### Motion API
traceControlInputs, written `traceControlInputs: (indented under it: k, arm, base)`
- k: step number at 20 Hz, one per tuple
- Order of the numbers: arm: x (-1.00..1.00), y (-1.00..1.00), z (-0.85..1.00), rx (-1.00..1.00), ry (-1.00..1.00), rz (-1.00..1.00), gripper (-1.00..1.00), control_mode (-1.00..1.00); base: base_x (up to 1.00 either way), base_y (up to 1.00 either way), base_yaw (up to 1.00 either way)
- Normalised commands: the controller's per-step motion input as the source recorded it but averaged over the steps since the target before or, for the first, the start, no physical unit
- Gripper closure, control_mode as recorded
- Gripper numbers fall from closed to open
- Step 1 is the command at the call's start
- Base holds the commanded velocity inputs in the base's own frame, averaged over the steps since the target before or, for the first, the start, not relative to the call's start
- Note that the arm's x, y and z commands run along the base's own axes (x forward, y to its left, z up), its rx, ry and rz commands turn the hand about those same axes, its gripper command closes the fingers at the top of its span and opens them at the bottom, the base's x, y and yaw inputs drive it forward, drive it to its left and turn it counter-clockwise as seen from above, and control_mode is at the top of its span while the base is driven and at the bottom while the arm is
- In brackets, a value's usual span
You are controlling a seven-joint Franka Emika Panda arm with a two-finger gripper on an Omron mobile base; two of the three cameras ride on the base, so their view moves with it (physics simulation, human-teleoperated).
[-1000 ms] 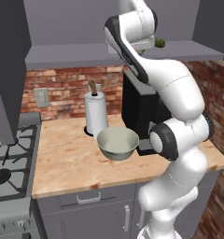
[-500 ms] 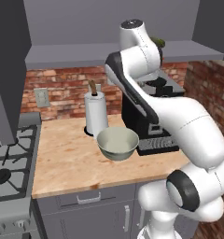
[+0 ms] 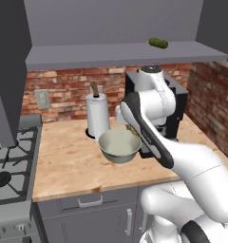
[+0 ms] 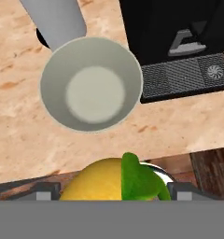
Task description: Pick the lemon from the cabinet and place it in the bowl. Then pick the bowl and place it in the sink. Then turn on the sink facuet.
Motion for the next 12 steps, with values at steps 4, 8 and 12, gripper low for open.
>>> traceControlInputs:
  k: [4, 8, 12]
  arm:
    - [0.75, 0.02, -0.93, 0.08, 0.13, 0.00, 1.00, -1.00]
    - [1.00, 0.18, -0.65, 0.00, 0.01, 0.00, 1.00, -1.00]
    - [0.80, 0.26, -0.40, -0.02, 0.03, 0.00, 1.00, -1.00]
  base:
    - [0.00, 0.00, 0.00]
    - [0.00, 0.00, 0.00]
    - [0.00, 0.00, 0.00]
